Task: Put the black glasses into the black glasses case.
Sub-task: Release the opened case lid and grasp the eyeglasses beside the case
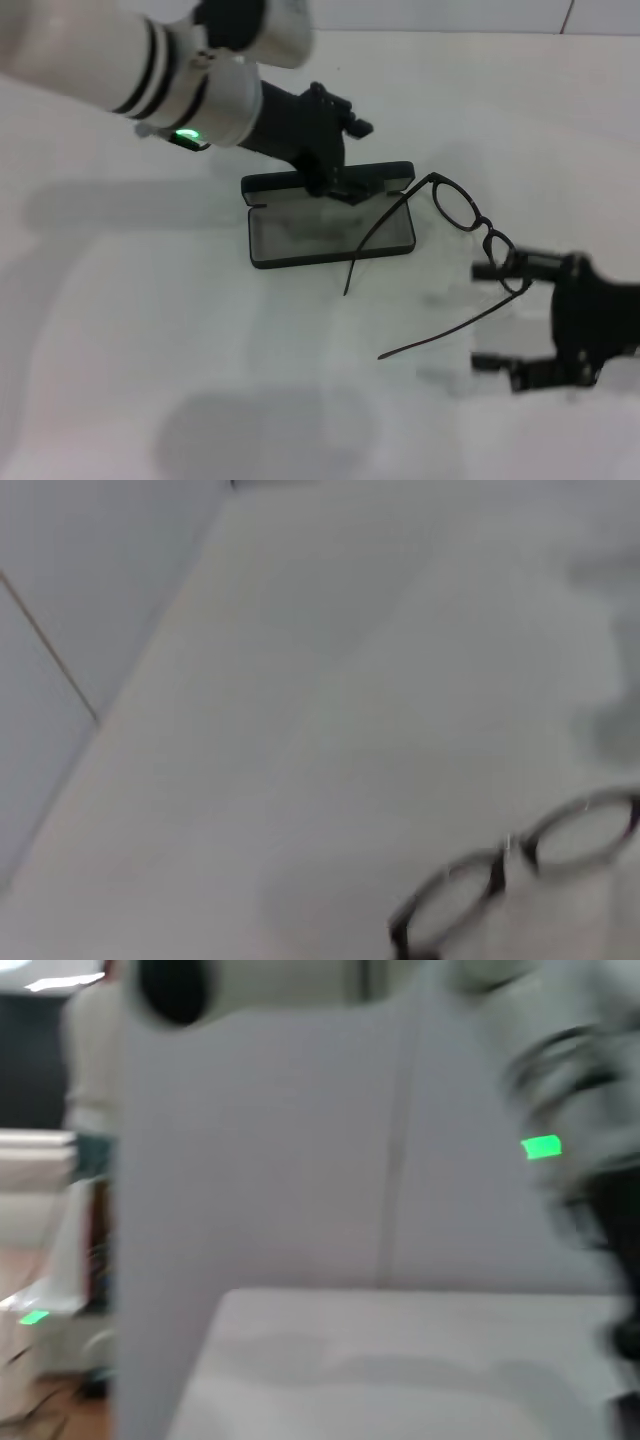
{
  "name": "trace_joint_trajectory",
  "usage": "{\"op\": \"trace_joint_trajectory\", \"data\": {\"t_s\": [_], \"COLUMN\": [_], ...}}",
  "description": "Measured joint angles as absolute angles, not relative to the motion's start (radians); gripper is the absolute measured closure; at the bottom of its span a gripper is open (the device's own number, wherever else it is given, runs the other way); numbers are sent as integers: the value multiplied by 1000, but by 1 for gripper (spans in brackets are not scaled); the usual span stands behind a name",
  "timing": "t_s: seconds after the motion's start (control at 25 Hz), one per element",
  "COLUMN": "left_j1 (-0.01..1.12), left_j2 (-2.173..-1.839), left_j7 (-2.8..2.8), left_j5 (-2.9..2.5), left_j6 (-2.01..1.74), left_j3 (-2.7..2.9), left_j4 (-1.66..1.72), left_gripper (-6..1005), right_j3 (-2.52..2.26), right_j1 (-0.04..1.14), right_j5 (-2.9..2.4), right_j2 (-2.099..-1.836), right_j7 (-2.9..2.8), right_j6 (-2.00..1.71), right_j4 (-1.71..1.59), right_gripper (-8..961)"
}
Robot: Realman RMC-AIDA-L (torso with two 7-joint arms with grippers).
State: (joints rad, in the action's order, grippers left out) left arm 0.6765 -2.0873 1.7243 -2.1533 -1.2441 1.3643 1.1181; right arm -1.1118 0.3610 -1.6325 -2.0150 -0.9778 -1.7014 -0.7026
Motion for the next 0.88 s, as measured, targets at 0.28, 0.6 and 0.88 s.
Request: {"op": "trace_joint_trajectory", "data": {"t_s": [0.28, 0.6, 0.88], "left_j1": [506, 479, 467], "left_j2": [-2089, -2090, -2089], "left_j7": [1401, 1203, 1175], "left_j5": [-1699, -1490, -1482], "left_j6": [-1235, -1218, -1216], "left_j3": [1303, 1296, 1295], "left_j4": [1022, 806, 786], "left_gripper": [331, 334, 335], "right_j3": [-1039, -1084, -1313], "right_j1": [369, 450, 585], "right_j5": [-1691, -2104, -2409], "right_j2": [-2001, -2012, -2016], "right_j7": [-1409, -2099, -2395], "right_j6": [-1655, -1571, -1472], "right_j4": [-911, -1348, -1380], "right_gripper": [96, 103, 158]}}
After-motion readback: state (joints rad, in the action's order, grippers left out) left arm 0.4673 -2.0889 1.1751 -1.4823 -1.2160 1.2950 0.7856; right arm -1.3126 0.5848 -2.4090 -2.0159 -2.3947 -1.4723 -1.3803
